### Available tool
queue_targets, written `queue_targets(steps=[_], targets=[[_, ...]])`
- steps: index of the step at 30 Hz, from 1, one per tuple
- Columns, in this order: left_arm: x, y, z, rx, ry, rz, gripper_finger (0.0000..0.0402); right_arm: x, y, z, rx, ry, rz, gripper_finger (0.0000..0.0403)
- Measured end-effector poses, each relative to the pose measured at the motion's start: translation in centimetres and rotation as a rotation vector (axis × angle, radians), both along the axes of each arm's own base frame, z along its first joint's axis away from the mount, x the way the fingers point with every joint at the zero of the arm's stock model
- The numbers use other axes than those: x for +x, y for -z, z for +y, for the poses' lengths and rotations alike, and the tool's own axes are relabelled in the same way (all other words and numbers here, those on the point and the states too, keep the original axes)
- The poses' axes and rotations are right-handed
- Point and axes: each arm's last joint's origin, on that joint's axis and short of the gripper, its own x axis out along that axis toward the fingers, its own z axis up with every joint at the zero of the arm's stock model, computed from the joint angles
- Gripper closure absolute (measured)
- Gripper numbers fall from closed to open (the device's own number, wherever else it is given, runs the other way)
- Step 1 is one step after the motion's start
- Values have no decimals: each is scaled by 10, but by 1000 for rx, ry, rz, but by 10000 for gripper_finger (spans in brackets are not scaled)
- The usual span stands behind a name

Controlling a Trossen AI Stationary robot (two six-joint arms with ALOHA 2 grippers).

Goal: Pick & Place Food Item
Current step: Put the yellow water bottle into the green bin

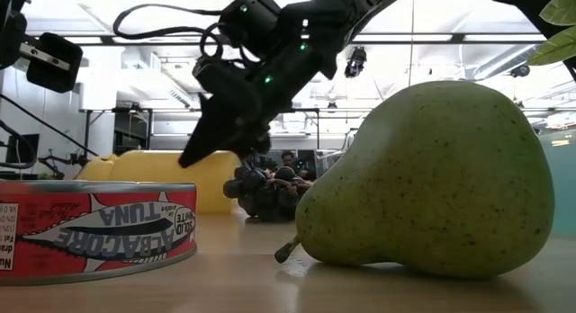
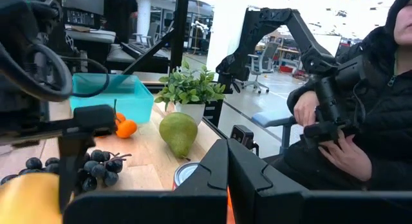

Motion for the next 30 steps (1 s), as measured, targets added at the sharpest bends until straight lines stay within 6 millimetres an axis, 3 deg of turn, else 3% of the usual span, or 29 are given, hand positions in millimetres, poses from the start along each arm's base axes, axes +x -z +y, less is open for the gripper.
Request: queue_targets(steps=[11, 30], targets=[[0, 0, 0, 0, 0, 0, 402, -28, -20, 14, 52, 39, 218, 73], [0, 0, 0, 0, 0, 0, 402, -44, -49, 24, 78, 66, 239, 74]])
